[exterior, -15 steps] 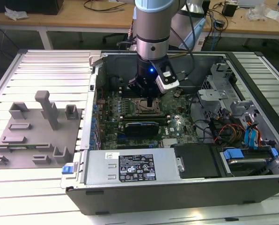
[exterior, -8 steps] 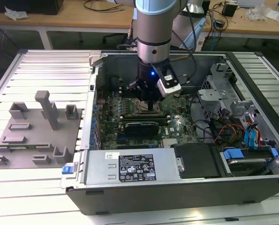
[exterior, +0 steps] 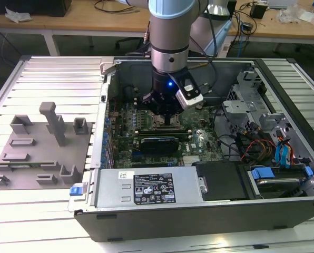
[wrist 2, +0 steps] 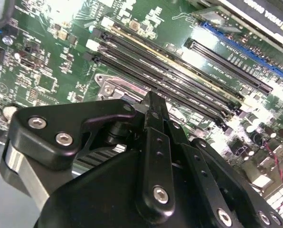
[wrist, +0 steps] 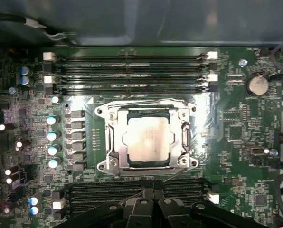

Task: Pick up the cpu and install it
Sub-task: 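Install the second cpu locking lever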

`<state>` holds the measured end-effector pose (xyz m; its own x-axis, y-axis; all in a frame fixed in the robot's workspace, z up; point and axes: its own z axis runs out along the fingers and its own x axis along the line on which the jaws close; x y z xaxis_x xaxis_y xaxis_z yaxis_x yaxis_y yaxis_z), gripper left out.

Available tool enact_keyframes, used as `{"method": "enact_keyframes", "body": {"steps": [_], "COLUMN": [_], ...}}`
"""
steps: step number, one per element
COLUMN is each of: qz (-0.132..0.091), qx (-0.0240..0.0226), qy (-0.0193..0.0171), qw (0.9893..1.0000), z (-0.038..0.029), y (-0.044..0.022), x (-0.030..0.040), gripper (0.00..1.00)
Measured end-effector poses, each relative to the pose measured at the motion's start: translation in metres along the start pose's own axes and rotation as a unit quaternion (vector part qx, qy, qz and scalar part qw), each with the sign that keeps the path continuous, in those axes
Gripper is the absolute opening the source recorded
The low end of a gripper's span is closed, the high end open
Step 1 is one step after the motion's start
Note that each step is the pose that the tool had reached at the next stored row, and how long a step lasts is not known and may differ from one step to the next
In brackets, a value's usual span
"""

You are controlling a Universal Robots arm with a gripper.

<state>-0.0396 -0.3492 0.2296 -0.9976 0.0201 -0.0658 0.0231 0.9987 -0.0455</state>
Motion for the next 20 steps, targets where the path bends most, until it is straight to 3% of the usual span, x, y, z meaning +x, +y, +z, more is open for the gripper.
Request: {"method": "enact_keyframes", "body": {"steps": [8,15,17,18,20], "qz": [-0.007,-0.008,-0.01,-0.01,-0.01], "qx": [-0.0007,-0.0102,-0.0182,-0.0282,-0.036], "qy": [-0.0003,-0.0002,-0.0004,-0.0008,-0.001], "qw": [1.0,0.9999,0.9998,0.9996,0.9993], "z": [0.0026,0.0075,0.0093,0.0098,0.0108], "y": [-0.0067,-0.0096,-0.0102,-0.0114,-0.0133], "x": [0.0152,0.033,0.0364,0.0373,0.0374], "gripper": [0.11,0.11,0.11,0.11,0.11]}}
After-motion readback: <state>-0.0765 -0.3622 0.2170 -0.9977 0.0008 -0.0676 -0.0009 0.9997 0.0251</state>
